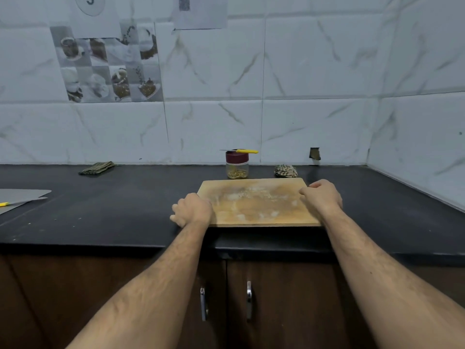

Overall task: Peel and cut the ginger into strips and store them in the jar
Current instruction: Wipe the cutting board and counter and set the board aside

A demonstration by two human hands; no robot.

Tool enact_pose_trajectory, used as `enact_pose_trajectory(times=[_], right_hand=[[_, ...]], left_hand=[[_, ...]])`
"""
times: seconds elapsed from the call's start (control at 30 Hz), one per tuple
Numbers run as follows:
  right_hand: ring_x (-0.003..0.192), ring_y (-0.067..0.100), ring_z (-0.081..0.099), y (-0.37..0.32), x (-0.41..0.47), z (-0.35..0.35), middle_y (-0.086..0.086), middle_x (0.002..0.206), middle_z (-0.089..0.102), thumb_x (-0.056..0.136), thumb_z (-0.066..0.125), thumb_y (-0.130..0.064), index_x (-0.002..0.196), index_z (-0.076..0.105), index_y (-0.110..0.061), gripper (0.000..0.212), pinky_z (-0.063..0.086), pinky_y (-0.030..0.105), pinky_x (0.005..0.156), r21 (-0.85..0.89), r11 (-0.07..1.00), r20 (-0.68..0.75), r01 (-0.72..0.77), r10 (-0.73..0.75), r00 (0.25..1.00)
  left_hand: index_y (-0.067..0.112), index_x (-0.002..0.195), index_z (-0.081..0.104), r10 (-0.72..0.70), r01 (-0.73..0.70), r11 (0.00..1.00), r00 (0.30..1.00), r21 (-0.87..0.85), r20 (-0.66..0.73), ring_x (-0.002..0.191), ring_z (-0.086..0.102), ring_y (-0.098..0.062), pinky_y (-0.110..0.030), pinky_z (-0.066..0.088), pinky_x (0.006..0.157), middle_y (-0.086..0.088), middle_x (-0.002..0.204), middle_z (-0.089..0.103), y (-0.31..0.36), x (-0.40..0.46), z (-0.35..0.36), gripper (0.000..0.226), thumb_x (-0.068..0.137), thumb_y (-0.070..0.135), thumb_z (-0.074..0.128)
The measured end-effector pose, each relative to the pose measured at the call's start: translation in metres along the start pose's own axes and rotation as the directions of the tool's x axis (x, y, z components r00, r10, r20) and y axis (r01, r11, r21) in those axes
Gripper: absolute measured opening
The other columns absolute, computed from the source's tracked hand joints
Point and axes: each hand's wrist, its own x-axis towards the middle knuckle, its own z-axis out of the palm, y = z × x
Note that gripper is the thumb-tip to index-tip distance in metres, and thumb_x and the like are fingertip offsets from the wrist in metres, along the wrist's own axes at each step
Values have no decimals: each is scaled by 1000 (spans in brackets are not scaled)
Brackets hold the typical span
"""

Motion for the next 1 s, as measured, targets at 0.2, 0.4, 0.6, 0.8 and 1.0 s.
enact_pose_trajectory(times=[0.2,0.4,0.6,0.8,1.0], right_hand=[[92,22,51,19,0,3,-2,99,57,86,65,-32,105,56,-24,22,40,32,76,23,999,6,-36,36,999],[91,21,51,21,-3,9,-3,96,56,86,66,-32,103,56,-24,21,40,31,74,3,1000,6,-24,24,1000],[90,21,52,21,-3,16,-2,96,57,84,65,-32,101,56,-26,21,41,31,74,-42,999,-2,-24,24,1000],[91,21,52,23,-3,23,-3,98,58,82,63,-34,102,55,-29,22,41,32,73,-118,993,-16,-4,2,1000],[91,20,53,23,-2,26,-4,97,58,82,62,-31,104,56,-28,24,42,31,73,-138,990,-12,18,-20,1000]], left_hand=[[17,116,65,5,-5,1000,1000,24,-18,121,46,-30,-42,36,95,-11,124,60,2,-8,3,32,96,37,52],[16,117,64,9,-8,999,1000,41,-23,120,46,-30,-43,36,96,-11,124,59,-5,-9,1,34,96,39,53],[16,116,65,8,-7,999,1000,35,-8,120,47,-30,-43,36,96,-11,123,60,-9,-9,2,35,94,41,55],[17,115,65,8,-6,997,1000,71,-22,119,48,-29,-42,37,96,-11,123,61,-11,-10,4,35,94,42,54],[17,115,66,3,-1,997,1000,82,-25,120,47,-29,-42,36,96,-10,123,60,-12,-9,4,35,94,43,54]])
